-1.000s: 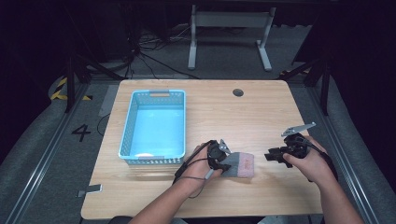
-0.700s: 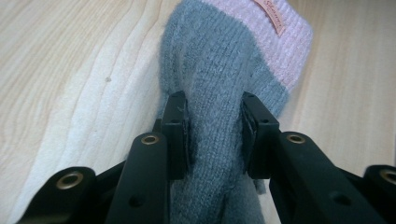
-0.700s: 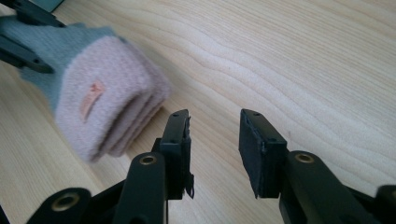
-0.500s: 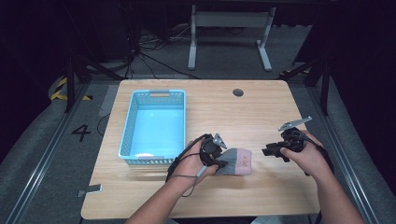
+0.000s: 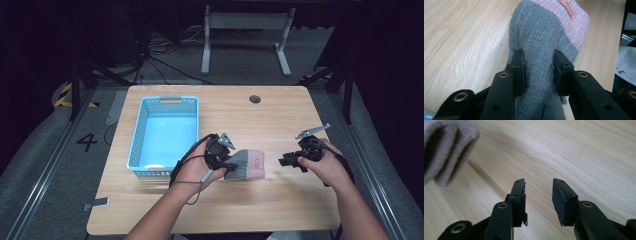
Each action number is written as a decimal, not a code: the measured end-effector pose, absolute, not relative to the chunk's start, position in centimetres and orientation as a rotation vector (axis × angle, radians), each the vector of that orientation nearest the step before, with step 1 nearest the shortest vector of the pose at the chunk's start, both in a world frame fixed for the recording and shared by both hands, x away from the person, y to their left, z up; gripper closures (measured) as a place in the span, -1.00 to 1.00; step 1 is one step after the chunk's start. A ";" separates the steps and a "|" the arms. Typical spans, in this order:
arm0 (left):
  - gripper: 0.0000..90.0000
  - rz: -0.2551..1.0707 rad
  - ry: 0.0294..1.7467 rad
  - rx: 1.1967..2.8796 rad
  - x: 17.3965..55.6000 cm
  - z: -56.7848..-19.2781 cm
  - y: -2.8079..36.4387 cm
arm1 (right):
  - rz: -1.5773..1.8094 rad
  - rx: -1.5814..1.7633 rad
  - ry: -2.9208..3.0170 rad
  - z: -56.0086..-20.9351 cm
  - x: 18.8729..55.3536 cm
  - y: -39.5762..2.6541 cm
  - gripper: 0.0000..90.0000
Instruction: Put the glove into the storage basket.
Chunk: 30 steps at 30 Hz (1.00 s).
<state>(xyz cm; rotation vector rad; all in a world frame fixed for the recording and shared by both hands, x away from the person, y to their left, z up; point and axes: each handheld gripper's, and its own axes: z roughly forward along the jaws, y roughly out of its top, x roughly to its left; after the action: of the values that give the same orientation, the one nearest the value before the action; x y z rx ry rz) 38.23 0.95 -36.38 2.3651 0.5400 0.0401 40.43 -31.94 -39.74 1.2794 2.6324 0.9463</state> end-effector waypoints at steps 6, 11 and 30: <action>0.49 0.056 0.524 2.357 38.7 -35.6 1.6 | 0.930 1.298 2.636 -40.4 40.5 -32.2 0.38; 0.49 0.071 0.543 2.352 39.2 -34.8 2.7 | 0.927 1.307 2.631 -40.5 40.4 -32.4 0.38; 0.48 0.178 0.658 2.342 41.8 -32.4 7.7 | 0.954 1.295 2.591 -40.2 40.0 -32.7 0.39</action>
<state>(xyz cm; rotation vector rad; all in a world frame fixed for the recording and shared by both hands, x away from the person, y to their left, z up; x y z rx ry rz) 41.81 7.70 -32.42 2.3422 0.6581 0.1782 39.98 -32.74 -40.23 1.2946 2.5907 0.9541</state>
